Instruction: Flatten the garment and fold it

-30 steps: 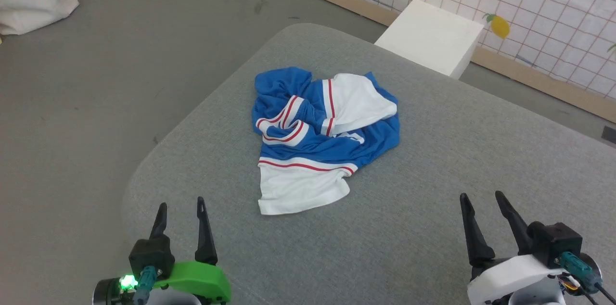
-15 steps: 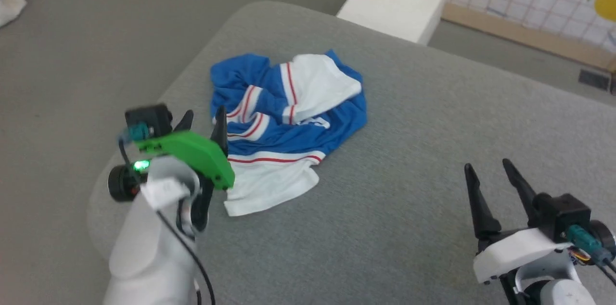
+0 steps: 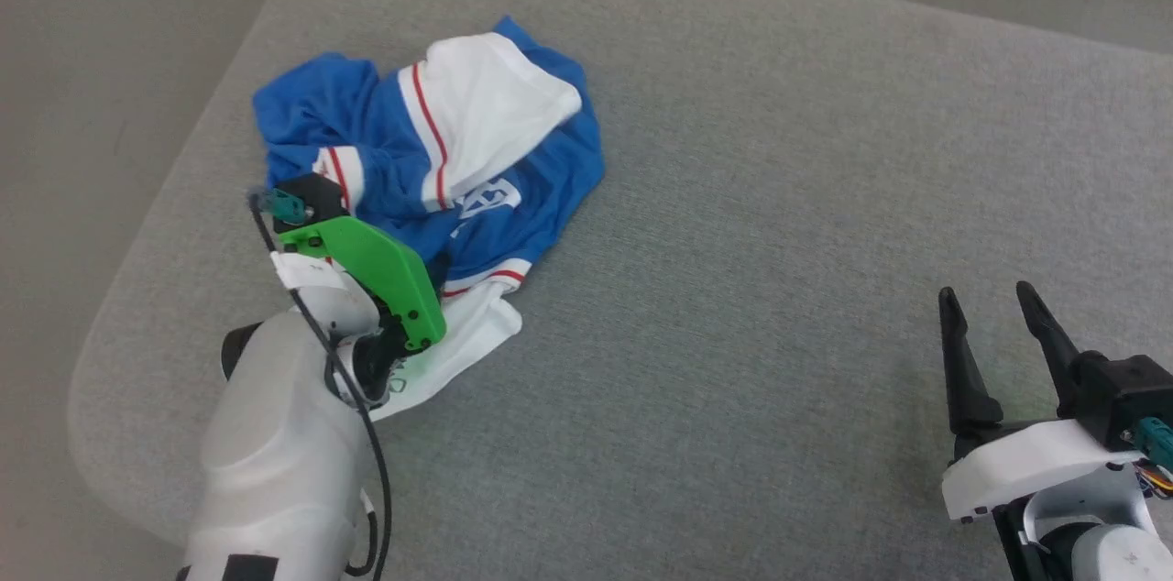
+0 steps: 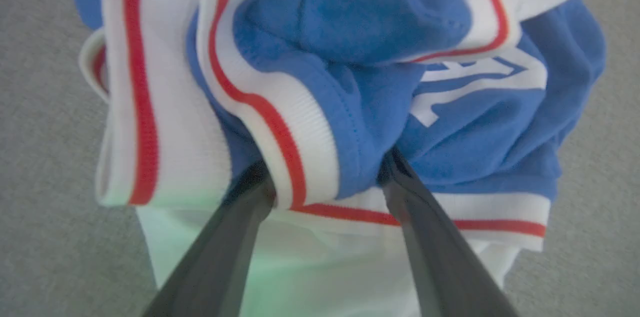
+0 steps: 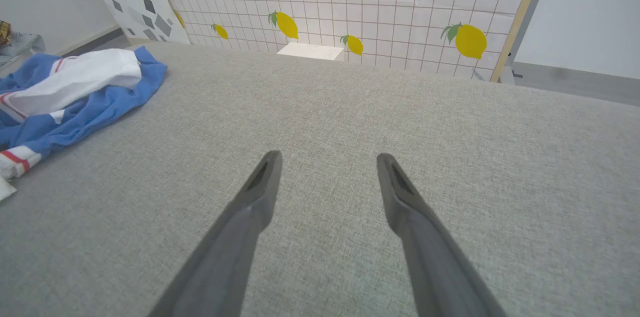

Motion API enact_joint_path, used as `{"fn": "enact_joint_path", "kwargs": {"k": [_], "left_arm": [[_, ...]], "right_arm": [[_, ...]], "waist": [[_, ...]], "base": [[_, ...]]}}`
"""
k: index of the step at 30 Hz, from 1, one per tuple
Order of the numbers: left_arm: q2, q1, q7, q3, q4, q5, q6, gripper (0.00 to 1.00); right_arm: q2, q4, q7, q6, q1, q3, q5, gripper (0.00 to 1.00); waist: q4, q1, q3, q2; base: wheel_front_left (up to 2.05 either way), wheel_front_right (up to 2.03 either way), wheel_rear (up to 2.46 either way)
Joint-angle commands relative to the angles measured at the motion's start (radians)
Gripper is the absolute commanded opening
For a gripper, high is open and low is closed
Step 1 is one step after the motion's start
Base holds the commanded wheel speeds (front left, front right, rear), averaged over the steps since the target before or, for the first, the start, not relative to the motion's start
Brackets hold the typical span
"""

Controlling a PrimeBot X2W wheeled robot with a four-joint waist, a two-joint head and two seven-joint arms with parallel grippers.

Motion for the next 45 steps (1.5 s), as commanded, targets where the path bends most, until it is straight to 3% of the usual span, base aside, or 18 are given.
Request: {"fn": "enact_joint_path", "kwargs": {"k": [1,3,4,5,12,17,25,32,38,45], "left_arm": [[-0.01,0.015,0.014,-0.008,0.024,-0.015,0.001,1.0],[-0.013,0.023,-0.02,-0.024,0.029,-0.008,-0.014,1.0],[-0.013,0.027,-0.056,-0.024,0.029,-0.005,-0.017,0.19],[-0.012,0.029,-0.086,-0.028,0.03,0.004,-0.018,0.0],[0.031,-0.038,-0.331,-0.001,-0.018,0.022,-0.051,0.0],[0.087,-0.175,-0.376,0.006,-0.127,0.028,-0.093,0.0],[0.114,-0.395,-0.28,-0.057,-0.299,0.016,-0.143,0.0],[0.077,-0.494,-0.208,-0.128,-0.349,-0.02,-0.158,0.0],[0.022,-0.404,-0.129,-0.189,-0.355,-0.105,-0.163,0.0],[-0.015,-0.123,-0.033,-0.326,-0.324,-0.191,-0.164,0.0]], "right_arm": [[-0.001,-0.007,0.005,-0.001,-0.014,0.002,-0.009,1.0],[-0.001,-0.006,0.006,-0.001,-0.02,0.005,-0.008,1.0],[-0.001,-0.003,0.006,-0.001,-0.024,0.008,-0.007,1.0],[-0.001,-0.001,0.006,-0.001,-0.025,0.011,-0.006,1.0],[-0.001,0.037,-0.008,-0.001,-0.038,0.046,0.015,1.0],[-0.001,0.09,-0.036,-0.001,-0.05,0.063,0.054,1.0],[-0.001,0.197,-0.097,-0.001,-0.057,0.071,0.118,1.0],[-0.001,0.277,-0.139,-0.001,-0.056,0.043,0.135,1.0],[-0.001,0.313,-0.153,-0.001,-0.04,-0.009,0.127,1.0],[-0.001,0.324,-0.155,-0.001,-0.017,-0.035,0.12,1.0]], "waist": [[-0.032,-0.0001,0.039,-0.0001],[-0.029,-0.0001,0.04,-0.0001],[-0.028,-0.0001,0.038,-0.0001],[-0.026,-0.0001,0.035,-0.0001],[-0.03,-0.0001,-0.022,-0.0001],[-0.062,-0.0001,-0.081,-0.0001],[-0.169,-0.0001,-0.182,-0.0001],[-0.286,-0.0001,-0.241,-0.0001],[-0.343,-0.0001,-0.249,-0.0001],[-0.364,-0.0001,-0.241,-0.0001]], "base": [[0.0,0.0,0.0],[0.0,0.0,0.0],[0.0,0.0,0.0],[0.0,0.0,0.0],[0.0,0.0,0.0],[0.0,0.0,0.0],[0.0,0.0,0.0],[0.0,0.0,0.0],[0.0,0.0,0.0],[0.0,0.0,0.0]]}}
